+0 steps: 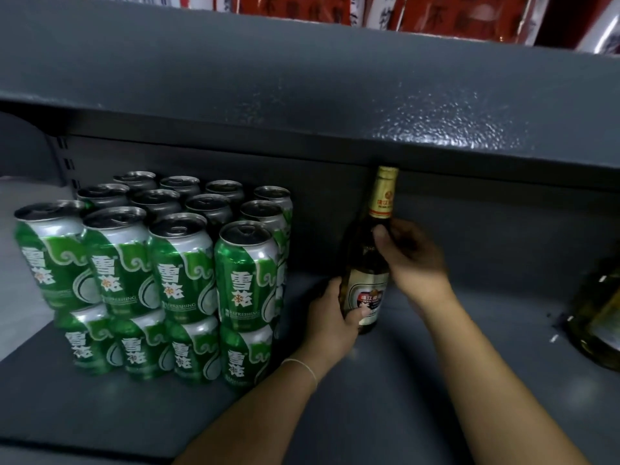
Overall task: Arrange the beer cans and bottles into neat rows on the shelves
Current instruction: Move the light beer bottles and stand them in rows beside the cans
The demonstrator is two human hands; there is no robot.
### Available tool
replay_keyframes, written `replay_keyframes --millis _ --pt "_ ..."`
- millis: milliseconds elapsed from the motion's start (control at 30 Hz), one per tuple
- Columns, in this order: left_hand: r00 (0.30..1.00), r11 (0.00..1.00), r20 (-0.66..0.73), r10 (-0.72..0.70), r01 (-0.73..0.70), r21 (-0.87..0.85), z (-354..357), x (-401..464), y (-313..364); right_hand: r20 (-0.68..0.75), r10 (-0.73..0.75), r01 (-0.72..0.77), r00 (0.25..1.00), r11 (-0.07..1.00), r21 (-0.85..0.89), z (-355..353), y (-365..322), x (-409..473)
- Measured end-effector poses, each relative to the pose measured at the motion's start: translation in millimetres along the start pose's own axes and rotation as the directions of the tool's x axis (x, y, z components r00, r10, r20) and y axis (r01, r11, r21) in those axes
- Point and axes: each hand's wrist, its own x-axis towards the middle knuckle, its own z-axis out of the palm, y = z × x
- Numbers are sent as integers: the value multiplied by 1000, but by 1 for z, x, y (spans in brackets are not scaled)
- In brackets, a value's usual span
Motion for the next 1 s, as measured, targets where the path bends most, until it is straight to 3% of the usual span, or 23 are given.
replay_keyframes --millis 67,167,233,600,1000 --pt "1000 1000 0 3 -3 4 0 1 -2 104 40 -54 994 988 143 -15 13 -5" --pt "1000 1000 12 22 -22 5 1 3 -5 328 95 -147 940 980 137 -30 45 -22" --pt "999 1000 23 30 -30 6 1 3 -7 376 146 -189 915 979 80 -32 66 -29" --pt "996 995 71 60 -55 -82 -3 4 -11 199 130 -141 971 989 44 -19 82 -40" --pt "995 999 99 14 -10 -37 -4 2 -11 208 132 -133 969 991 -9 -18 79 -44"
